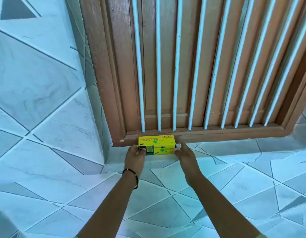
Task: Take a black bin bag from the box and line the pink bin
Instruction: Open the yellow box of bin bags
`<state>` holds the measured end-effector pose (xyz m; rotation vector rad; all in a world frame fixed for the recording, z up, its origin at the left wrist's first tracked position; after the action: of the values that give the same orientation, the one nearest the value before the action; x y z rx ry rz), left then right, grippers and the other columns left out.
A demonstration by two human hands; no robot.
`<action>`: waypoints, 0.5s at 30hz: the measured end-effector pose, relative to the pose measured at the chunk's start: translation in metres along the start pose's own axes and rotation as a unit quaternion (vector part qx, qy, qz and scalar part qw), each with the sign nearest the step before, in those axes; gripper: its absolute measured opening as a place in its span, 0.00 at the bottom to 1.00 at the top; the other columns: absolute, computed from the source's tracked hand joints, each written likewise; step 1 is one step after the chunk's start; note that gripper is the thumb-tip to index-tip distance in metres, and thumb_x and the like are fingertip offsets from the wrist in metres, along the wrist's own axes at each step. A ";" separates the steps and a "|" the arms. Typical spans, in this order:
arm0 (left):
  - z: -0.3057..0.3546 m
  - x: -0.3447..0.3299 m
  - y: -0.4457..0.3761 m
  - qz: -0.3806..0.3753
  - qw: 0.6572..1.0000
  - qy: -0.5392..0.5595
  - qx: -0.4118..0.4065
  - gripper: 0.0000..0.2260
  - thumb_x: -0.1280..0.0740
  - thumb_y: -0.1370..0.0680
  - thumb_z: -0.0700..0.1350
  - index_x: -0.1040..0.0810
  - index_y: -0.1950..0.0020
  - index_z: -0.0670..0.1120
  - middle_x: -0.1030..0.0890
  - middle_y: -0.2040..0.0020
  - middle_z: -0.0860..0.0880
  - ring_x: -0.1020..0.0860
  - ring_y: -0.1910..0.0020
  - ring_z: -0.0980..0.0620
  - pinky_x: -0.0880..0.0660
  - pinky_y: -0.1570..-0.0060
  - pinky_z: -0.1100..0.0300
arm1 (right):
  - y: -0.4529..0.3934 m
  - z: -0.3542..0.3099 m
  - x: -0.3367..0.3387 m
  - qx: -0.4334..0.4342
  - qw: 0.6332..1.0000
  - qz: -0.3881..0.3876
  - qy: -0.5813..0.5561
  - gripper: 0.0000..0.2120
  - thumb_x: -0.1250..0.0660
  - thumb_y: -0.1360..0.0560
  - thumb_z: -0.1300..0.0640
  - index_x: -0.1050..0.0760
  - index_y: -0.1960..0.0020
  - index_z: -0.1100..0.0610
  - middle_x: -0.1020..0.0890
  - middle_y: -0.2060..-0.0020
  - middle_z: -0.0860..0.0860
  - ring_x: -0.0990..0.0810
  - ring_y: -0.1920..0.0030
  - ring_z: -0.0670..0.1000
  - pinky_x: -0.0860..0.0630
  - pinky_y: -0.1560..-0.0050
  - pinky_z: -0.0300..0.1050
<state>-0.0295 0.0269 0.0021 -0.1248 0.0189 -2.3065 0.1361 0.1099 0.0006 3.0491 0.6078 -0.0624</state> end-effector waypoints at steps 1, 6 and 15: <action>0.000 -0.002 -0.001 -0.015 1.000 0.008 -0.007 0.09 0.36 0.27 0.42 0.24 0.53 0.37 0.23 0.57 0.44 0.27 0.57 0.47 0.33 0.51 0.54 | -0.003 -0.002 -0.003 0.017 1.000 -0.013 0.002 0.25 0.39 0.23 0.58 0.38 0.27 0.49 0.30 0.31 0.47 0.33 0.30 0.50 0.39 0.37 0.43; 0.016 -0.002 0.023 -0.025 0.999 0.016 -0.027 0.05 0.36 0.28 0.43 0.22 0.58 0.51 0.19 0.55 0.47 0.24 0.55 0.48 0.30 0.48 0.55 | 0.004 -0.009 -0.010 0.053 0.996 -0.062 0.042 0.19 0.41 0.24 0.64 0.27 0.37 0.48 0.19 0.43 0.47 0.24 0.40 0.48 0.32 0.42 0.43; 0.003 0.012 0.117 0.029 0.985 0.162 0.044 0.08 0.40 0.24 0.34 0.24 0.51 0.44 0.22 0.58 0.51 0.23 0.65 0.66 0.30 0.54 0.64 | 0.095 0.006 0.026 0.074 0.996 -0.030 -0.051 0.08 0.35 0.25 0.62 0.27 0.46 0.56 0.19 0.49 0.45 0.21 0.49 0.45 0.27 0.47 0.40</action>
<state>0.0491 -0.0605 -0.0003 0.2934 0.0863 -2.2416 0.1964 0.0321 -0.0045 3.1432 0.7181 -0.2735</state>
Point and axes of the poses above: each hand's wrist, its own y-axis away from the middle knuckle, its own x-axis out of the back of the hand, z = x × y, the point moved 4 cm from there along -y, towards the middle knuckle
